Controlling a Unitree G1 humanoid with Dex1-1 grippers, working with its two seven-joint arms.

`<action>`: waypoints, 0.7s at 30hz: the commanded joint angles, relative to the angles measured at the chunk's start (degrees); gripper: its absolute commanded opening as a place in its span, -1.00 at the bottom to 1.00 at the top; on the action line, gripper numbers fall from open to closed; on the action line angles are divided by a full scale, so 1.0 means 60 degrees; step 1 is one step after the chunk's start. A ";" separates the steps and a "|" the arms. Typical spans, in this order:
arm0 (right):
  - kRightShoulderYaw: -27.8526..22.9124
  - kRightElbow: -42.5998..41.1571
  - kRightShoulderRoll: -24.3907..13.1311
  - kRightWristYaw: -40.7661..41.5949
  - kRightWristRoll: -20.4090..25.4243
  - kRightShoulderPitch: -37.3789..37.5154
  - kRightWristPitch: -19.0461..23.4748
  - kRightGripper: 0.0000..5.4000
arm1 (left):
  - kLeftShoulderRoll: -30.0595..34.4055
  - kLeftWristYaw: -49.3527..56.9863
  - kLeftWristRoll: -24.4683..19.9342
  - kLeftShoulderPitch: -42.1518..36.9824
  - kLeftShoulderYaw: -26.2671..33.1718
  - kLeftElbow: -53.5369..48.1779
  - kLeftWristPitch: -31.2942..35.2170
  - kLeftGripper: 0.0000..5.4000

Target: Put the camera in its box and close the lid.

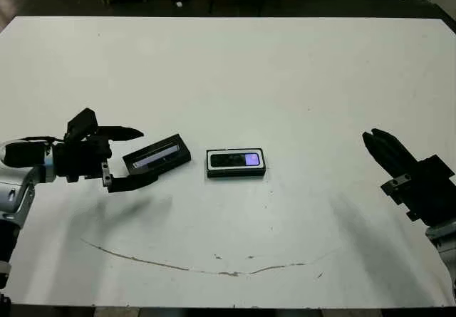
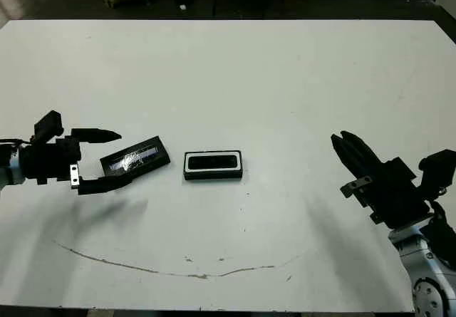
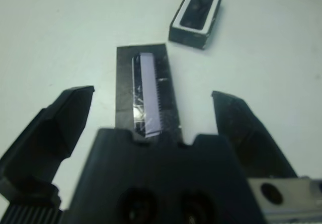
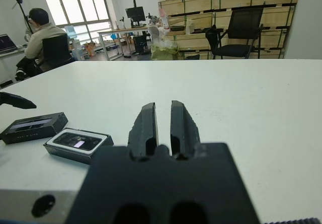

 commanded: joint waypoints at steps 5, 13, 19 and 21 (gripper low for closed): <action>0.0009 0.0024 -0.0107 0.0002 0.0037 0.0163 0.0133 -1.00 | -0.0112 -0.0137 0.0299 0.0115 -0.0177 0.0613 -0.0298 0.99; 0.0013 0.0043 -0.0082 0.0035 0.0102 0.0170 0.0122 -1.00 | -0.0056 -0.0197 0.0555 0.0104 -0.0452 0.0545 0.0069 0.99; 0.0023 0.0015 -0.0132 0.0042 0.0085 0.0191 0.0117 -1.00 | 0.0063 -0.0520 0.0729 0.0035 -0.0665 0.0517 0.0117 0.99; 0.0021 0.0001 -0.0134 0.0020 0.0111 0.0195 0.0161 -1.00 | 0.0058 -0.0621 0.0725 -0.0001 -0.0684 0.0557 0.0240 0.99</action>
